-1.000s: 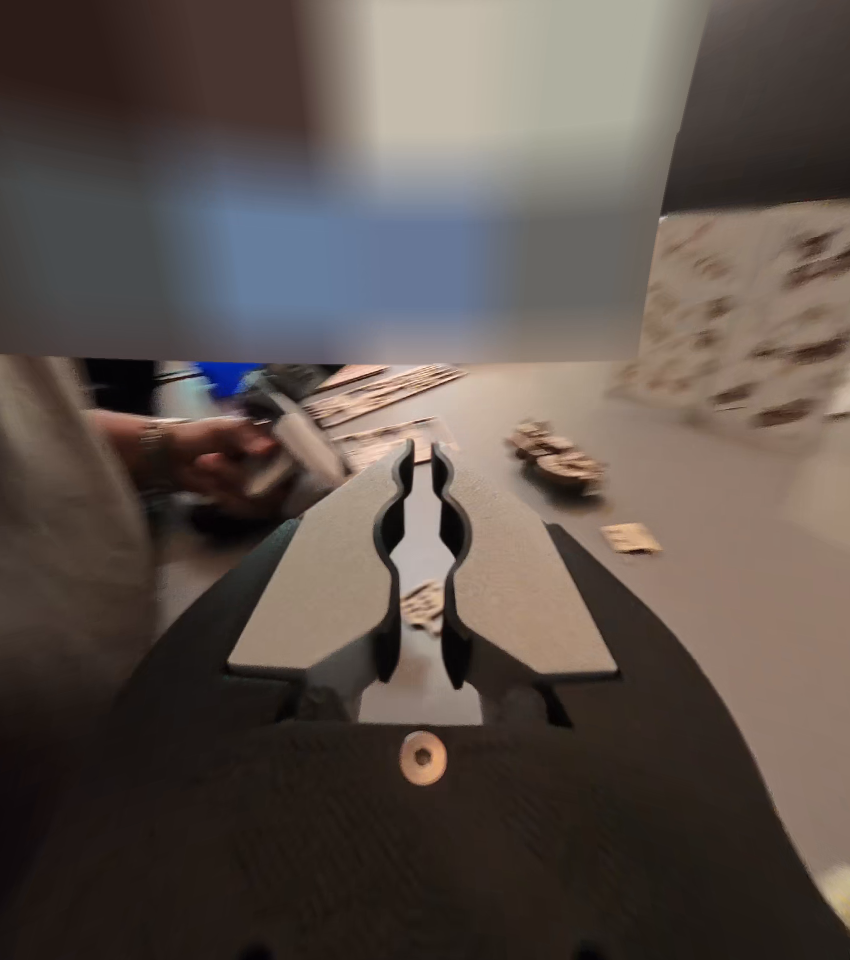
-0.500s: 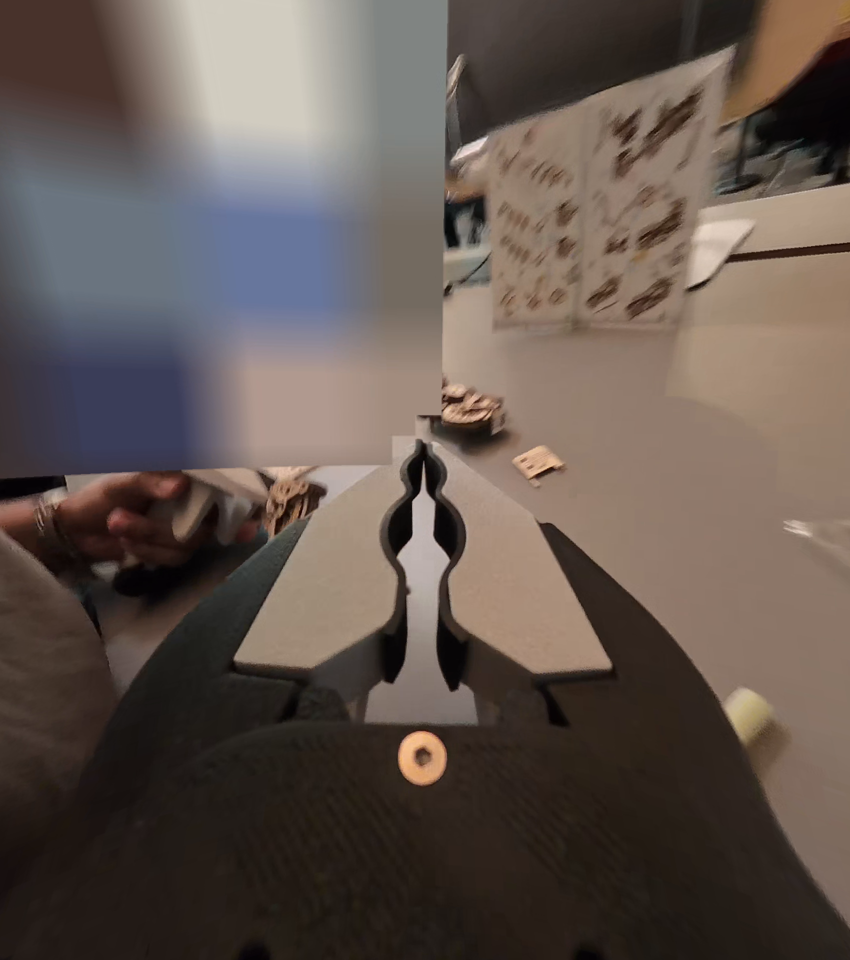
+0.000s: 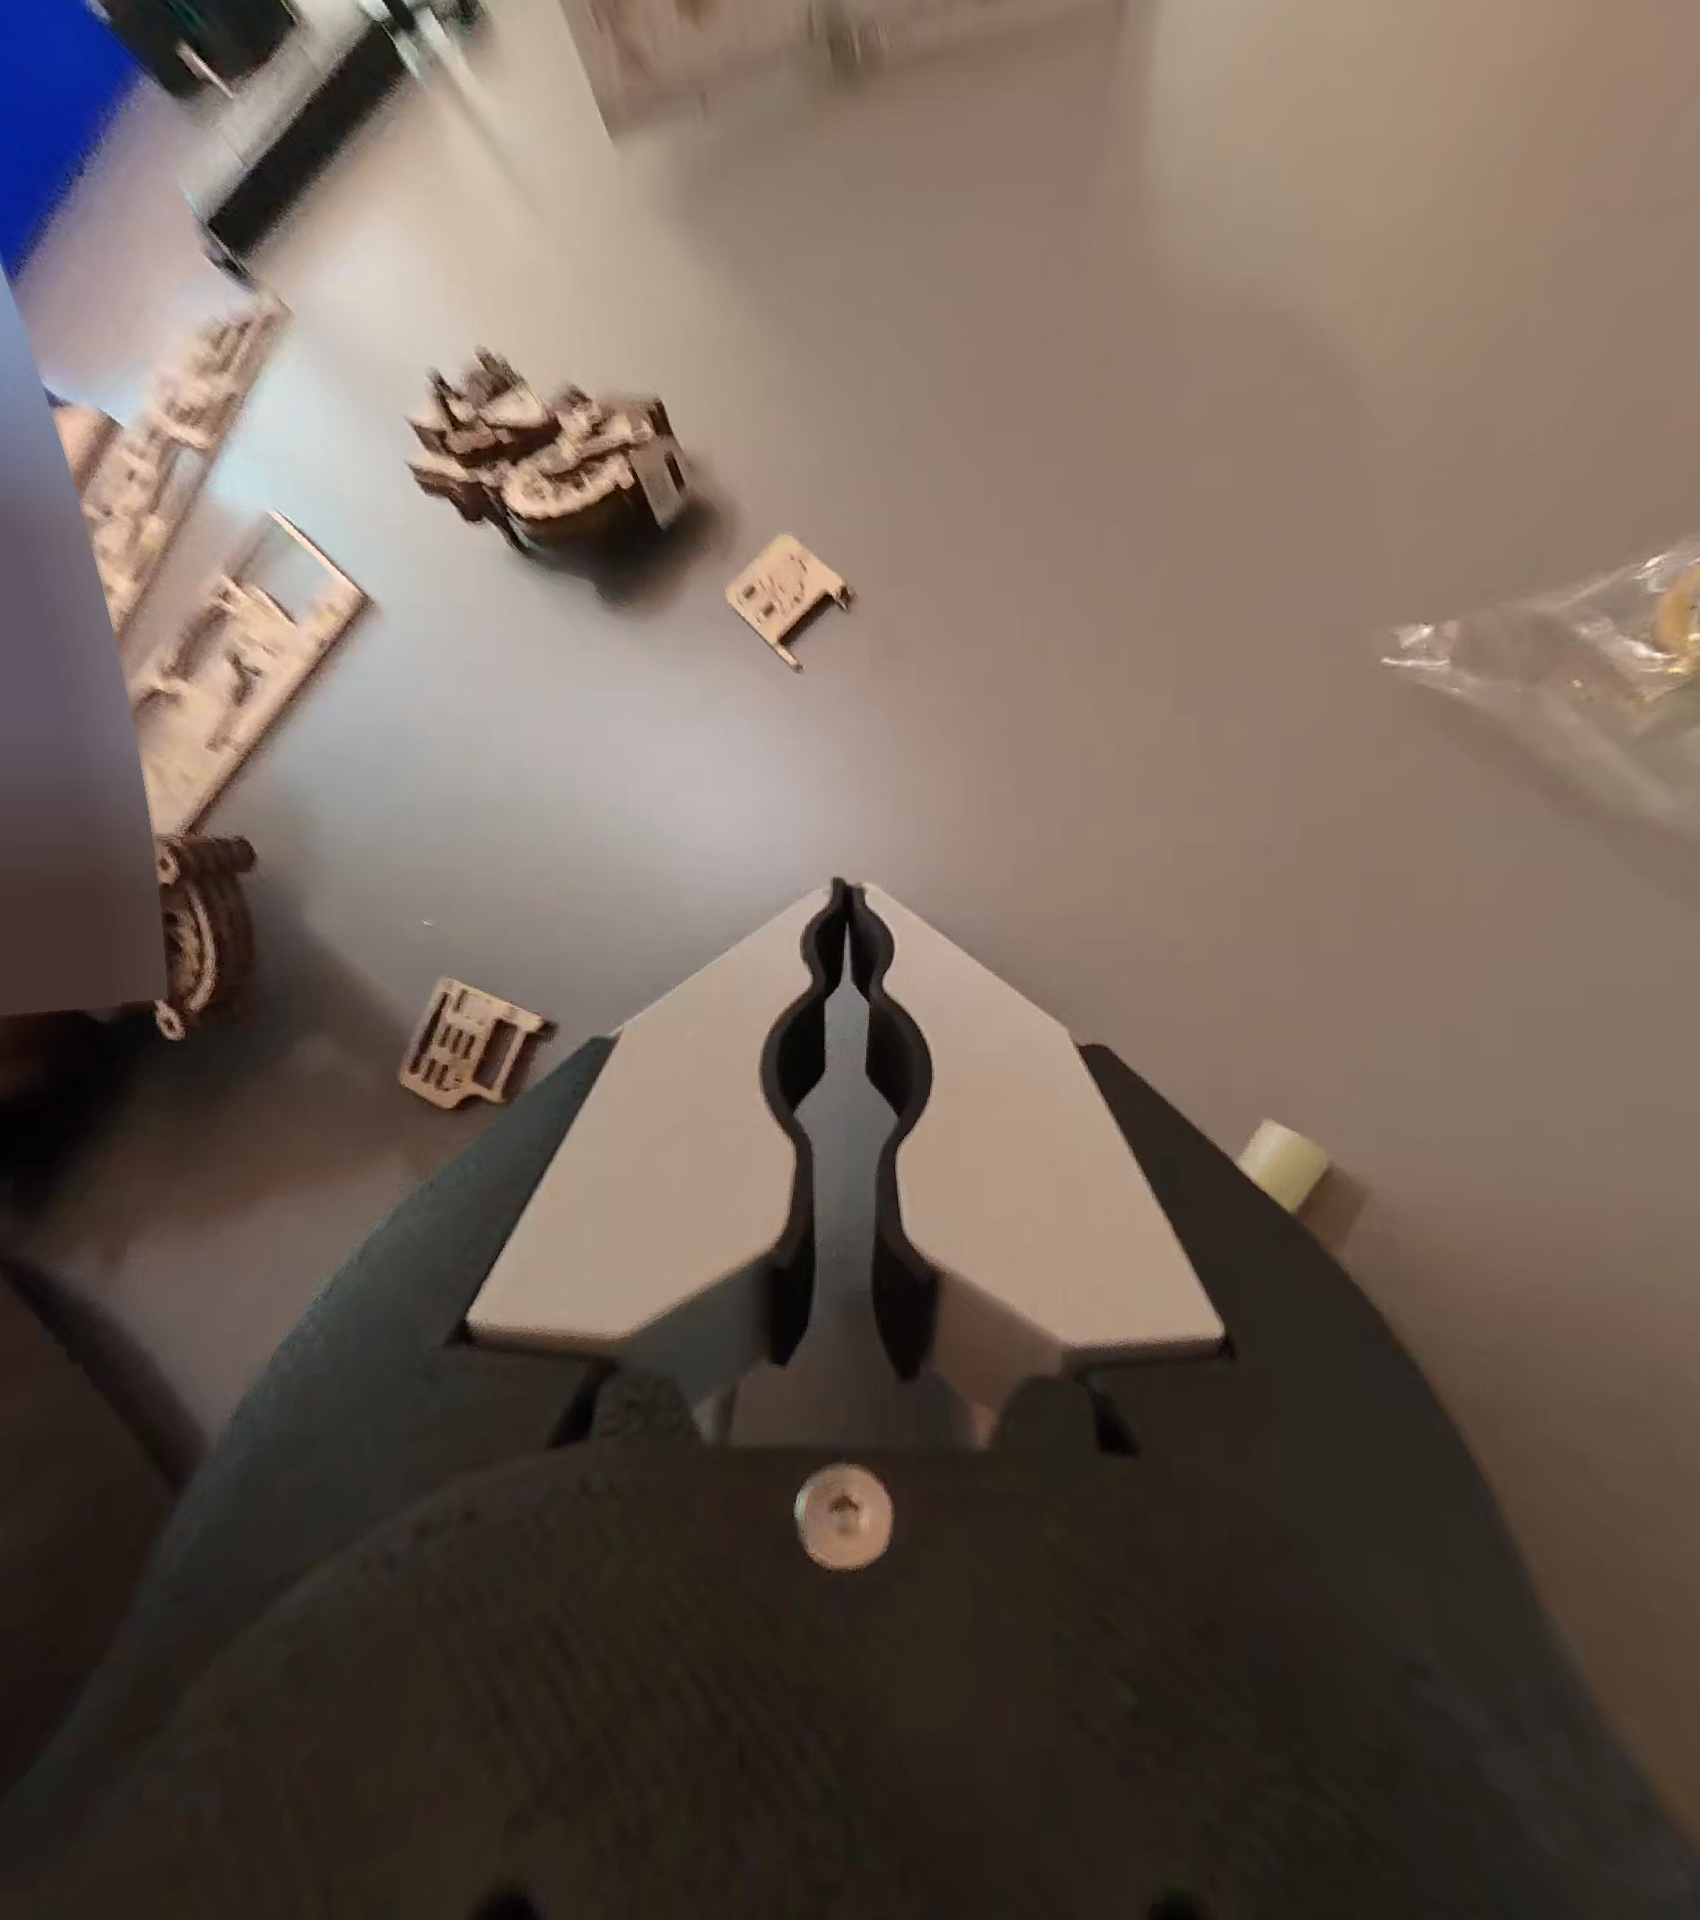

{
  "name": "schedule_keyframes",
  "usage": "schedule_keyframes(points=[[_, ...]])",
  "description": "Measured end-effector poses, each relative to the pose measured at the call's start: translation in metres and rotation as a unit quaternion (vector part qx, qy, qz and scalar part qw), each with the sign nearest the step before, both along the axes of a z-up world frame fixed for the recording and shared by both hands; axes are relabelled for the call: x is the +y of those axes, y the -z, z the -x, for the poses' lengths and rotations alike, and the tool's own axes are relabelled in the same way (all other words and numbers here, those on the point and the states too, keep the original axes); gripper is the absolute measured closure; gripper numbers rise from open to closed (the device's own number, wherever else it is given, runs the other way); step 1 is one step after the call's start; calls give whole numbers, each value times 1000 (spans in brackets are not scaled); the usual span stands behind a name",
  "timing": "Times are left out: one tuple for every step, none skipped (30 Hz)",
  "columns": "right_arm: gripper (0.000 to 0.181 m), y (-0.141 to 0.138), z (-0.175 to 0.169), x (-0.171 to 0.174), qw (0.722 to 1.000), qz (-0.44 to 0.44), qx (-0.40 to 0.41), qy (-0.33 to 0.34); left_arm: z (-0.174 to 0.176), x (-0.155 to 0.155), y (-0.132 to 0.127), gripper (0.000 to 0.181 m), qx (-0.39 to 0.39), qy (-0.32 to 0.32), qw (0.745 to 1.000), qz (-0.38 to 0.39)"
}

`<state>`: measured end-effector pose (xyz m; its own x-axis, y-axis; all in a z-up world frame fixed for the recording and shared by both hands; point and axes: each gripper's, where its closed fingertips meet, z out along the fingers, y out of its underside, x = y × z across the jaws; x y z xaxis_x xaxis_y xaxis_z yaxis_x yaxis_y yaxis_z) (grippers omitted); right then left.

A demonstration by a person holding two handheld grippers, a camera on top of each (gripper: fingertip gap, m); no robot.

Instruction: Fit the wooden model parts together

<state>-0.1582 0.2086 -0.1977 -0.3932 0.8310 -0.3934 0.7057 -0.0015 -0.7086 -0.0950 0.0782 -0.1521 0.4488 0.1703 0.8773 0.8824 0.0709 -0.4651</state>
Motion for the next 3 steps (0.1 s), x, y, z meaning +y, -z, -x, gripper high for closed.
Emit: schedule_keyframes(points=[[181, 1, 0, 0, 1000, -9, -1, 0, 2, -1, 1, 176, -4, -8, 1000, 2], [181, 2, 1, 0, 1000, -16, 0, 2, 5, -2, 2, 176, -8, -17, 1000, 3], [181, 3, 1, 1, 1000, -22, 1, 7, 7, -3, 3, 176, -12, -22, 1000, 3]])
